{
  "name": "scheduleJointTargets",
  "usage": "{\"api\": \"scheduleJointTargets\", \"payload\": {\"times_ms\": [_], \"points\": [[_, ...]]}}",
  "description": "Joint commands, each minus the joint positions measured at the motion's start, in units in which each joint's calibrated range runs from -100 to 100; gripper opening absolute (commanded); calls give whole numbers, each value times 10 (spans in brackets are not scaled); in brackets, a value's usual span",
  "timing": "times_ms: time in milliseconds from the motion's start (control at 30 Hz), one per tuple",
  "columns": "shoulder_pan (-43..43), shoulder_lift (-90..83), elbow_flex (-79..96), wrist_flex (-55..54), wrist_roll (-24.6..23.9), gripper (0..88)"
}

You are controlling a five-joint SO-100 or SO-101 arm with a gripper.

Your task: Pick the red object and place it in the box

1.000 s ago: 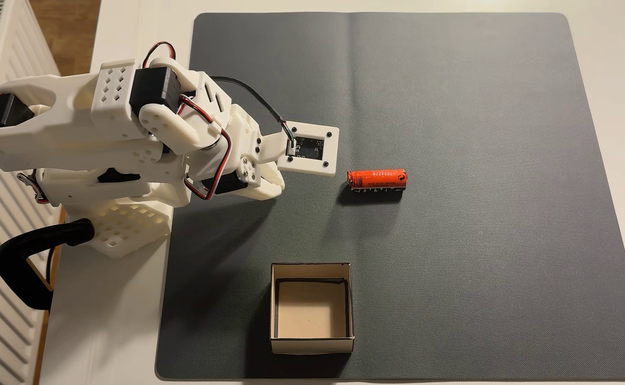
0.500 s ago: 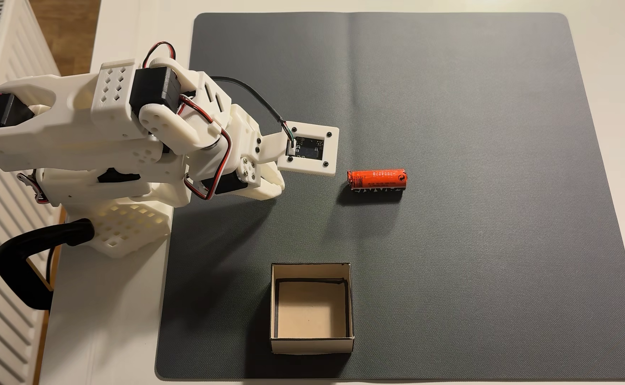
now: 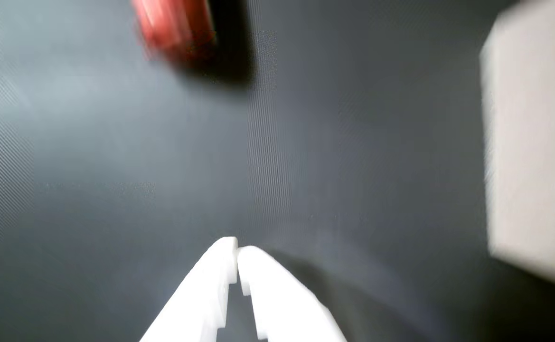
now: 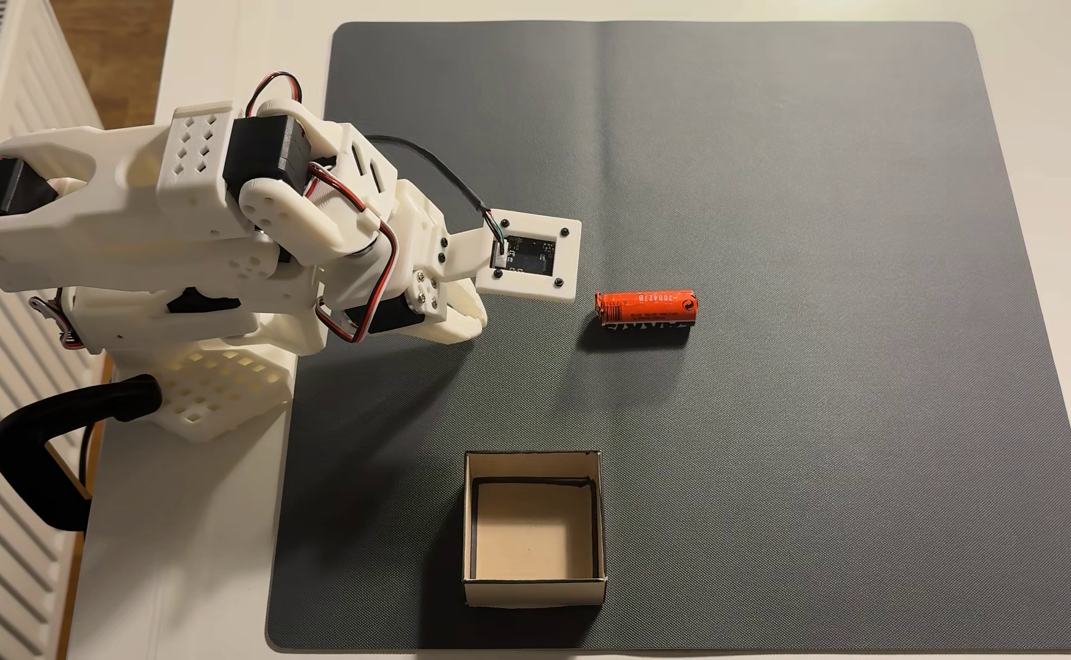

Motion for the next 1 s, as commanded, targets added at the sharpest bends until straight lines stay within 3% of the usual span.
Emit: {"api": "scheduleJointTargets", "payload": {"times_ms": [0,133,633,833,967], "points": [[-2,-6,-8,-93,2,7],[-2,-6,-38,-133,2,7],[-1,7,-153,-116,2,8],[-1,133,-219,-127,2,8],[-1,260,-241,-196,2,11]]}}
